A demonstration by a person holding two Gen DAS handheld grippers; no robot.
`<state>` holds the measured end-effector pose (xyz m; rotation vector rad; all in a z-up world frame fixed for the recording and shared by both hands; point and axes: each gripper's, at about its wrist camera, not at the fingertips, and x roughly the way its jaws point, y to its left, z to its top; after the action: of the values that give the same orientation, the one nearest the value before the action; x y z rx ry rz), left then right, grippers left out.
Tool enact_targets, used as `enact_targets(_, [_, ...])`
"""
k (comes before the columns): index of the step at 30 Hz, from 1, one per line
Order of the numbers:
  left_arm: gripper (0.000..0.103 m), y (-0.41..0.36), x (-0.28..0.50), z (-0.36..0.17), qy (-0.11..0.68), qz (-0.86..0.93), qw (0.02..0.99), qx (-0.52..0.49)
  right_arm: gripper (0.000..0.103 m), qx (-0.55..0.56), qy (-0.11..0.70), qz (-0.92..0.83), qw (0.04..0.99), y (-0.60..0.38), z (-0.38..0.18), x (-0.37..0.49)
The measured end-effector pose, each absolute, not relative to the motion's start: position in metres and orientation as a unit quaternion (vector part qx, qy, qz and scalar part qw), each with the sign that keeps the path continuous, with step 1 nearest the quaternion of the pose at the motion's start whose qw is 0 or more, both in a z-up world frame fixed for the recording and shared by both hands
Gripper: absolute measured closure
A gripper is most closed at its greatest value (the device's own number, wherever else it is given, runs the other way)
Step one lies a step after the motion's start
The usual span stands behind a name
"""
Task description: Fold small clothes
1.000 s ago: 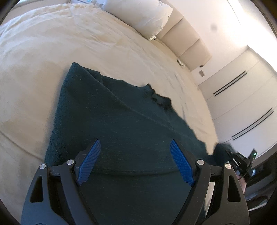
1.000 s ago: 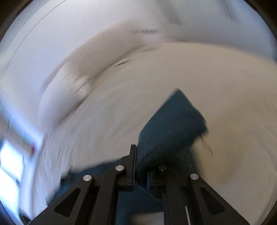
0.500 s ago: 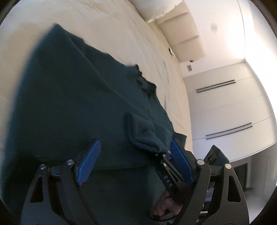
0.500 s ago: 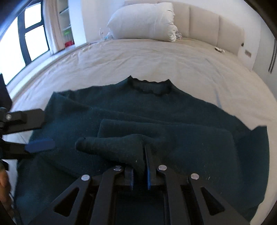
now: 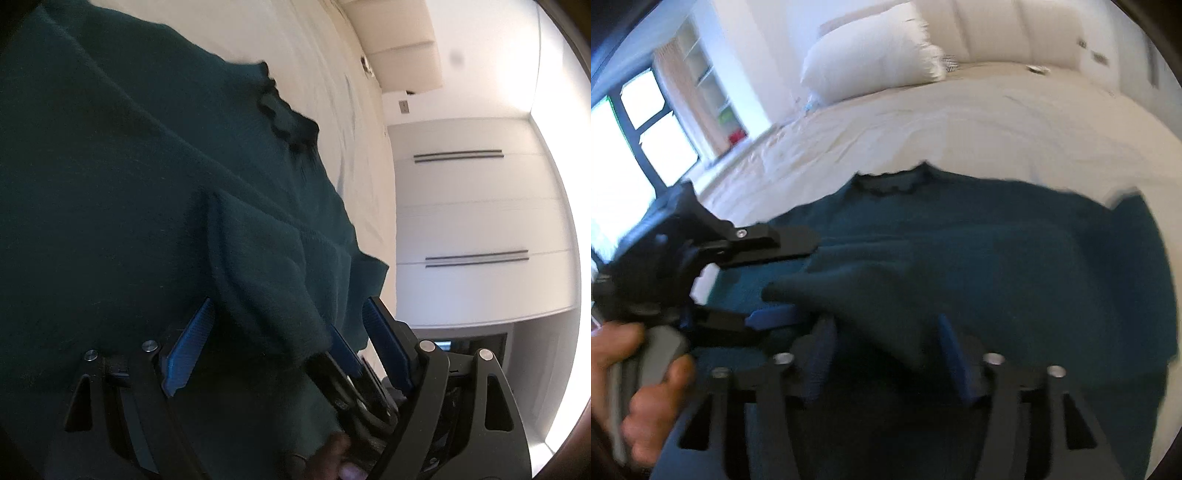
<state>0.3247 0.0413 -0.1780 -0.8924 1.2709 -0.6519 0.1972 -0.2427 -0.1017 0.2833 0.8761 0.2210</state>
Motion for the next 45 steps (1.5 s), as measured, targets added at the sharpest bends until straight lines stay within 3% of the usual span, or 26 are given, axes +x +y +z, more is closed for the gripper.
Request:
enact_targets(2, [0.041,0.031,0.331,-0.183,0.566,-0.291,0.662,-0.396,0.037,0.195,0.420,0.100,0.881,-0.272,-0.104,0.179])
enact_targets(4, [0.071,0.026,0.335,-0.186,0.570,-0.289,0.660,-0.395,0.037,0.265,0.415,0.086,0.866,-0.303,-0.110,0.165])
enact_targets(6, [0.075,0.022,0.338,-0.186,0.570,-0.282,0.671,-0.381,0.037,0.338,0.401,0.073,0.848,-0.333,-0.118,0.152])
enact_targets(7, [0.088,0.020,0.339,-0.186,0.567,-0.278,0.679,-0.374,0.036,0.377,0.389,0.070,0.838,-0.348,-0.123,0.147])
enact_targets(8, [0.092,0.020,0.339,-0.184,0.564,-0.271,0.688,-0.367,0.036,0.406,0.382,0.067,0.828,-0.357,-0.127,0.144])
enact_targets(12, [0.095,0.033,0.335,-0.160,0.526,-0.257,0.734,-0.344,0.035,0.556,0.325,0.079,0.761,-0.392,-0.151,0.133])
enact_targets(18, [0.095,0.069,0.325,-0.131,0.478,-0.227,0.795,-0.298,0.033,0.609,0.295,0.081,0.732,-0.402,-0.165,0.132])
enact_targets(24, [0.095,0.099,0.328,-0.162,0.503,-0.203,0.785,-0.299,0.033,0.666,0.255,0.078,0.697,-0.413,-0.174,0.131])
enact_targets(33, [0.095,0.094,0.331,-0.181,0.504,-0.198,0.794,-0.277,0.031,0.660,0.266,0.079,0.698,-0.410,-0.161,0.132])
enact_targets(45, [0.095,0.084,0.317,-0.179,0.494,-0.196,0.806,-0.261,0.031,0.555,0.298,0.101,0.770,-0.395,-0.114,0.193])
